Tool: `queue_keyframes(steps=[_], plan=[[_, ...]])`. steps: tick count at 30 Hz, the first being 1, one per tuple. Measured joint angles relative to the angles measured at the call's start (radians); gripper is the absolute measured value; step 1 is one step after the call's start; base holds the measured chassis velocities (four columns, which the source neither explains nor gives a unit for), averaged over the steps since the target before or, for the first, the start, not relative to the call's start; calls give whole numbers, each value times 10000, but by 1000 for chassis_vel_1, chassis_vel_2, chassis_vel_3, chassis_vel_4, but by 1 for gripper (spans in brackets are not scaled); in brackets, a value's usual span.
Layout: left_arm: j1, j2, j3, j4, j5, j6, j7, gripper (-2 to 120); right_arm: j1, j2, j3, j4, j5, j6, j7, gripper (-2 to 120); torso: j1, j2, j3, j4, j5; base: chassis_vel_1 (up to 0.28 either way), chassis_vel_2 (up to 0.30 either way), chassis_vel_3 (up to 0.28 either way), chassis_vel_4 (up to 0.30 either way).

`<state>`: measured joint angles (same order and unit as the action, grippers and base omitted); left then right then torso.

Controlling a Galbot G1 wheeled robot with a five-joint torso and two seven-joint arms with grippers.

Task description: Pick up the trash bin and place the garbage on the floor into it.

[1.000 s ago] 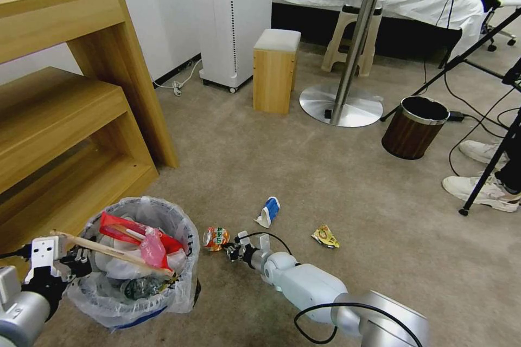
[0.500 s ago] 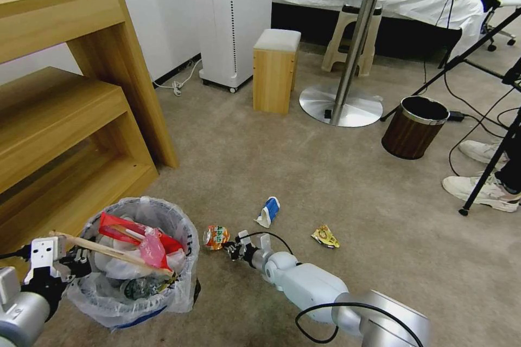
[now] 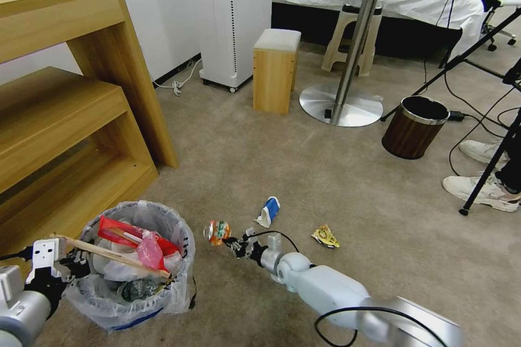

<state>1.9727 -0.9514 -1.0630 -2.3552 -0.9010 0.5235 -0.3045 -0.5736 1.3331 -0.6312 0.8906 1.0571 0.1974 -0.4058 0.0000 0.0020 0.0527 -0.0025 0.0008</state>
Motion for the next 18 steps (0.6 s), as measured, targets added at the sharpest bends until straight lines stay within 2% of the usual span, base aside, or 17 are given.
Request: queue_keyframes(steps=[2,3,5,6,7,9,10,12,13,17,18], plan=[[-187,143,223,236,1,104,-43,0,-166,-1095,65,1825,265,645,-94,9,0,-1,0,3,5,0,0,0,0],[-187,143,223,236,1,104,-43,0,-166,-1095,65,1825,265,645,-94,9,0,-1,0,3,5,0,0,0,0],[-210,228,307,304,-34,162,-48,0,-203,-1782,132,2615,289,869,-147,9,0,0,0,4,7,0,0,0,0],[-215,315,359,362,-65,209,-68,0,-227,-2650,237,3561,371,1005,-168,9,0,1,0,-6,-4,0,0,0,0],[-215,315,359,362,-65,209,-68,0,-227,-2650,237,3561,371,1005,-168,9,0,1,0,-6,-4,0,0,0,0],[-213,432,467,389,-176,310,-128,0,-212,-3567,333,4778,418,1182,-177,9,0,0,0,-6,5,0,0,0,0],[-213,432,467,389,-176,310,-128,0,-212,-3567,333,4778,418,1182,-177,9,0,0,0,-6,5,0,0,0,0],[-229,537,566,336,-284,464,-220,0,-2,-4370,375,6234,515,1233,-166,9,0,0,-1,3,0,0,0,0,0],[-229,537,566,336,-284,464,-220,0,-2,-4370,375,6234,515,1233,-166,9,0,0,-1,3,0,0,0,0,0],[-312,648,676,103,-361,575,-288,0,660,-4819,-30,7974,616,1104,119,9,-1,0,0,1,0,0,0,0,0],[-312,648,676,103,-361,575,-288,0,660,-4819,-30,7974,616,1104,119,9,-1,0,0,1,0,0,0,0,0]])
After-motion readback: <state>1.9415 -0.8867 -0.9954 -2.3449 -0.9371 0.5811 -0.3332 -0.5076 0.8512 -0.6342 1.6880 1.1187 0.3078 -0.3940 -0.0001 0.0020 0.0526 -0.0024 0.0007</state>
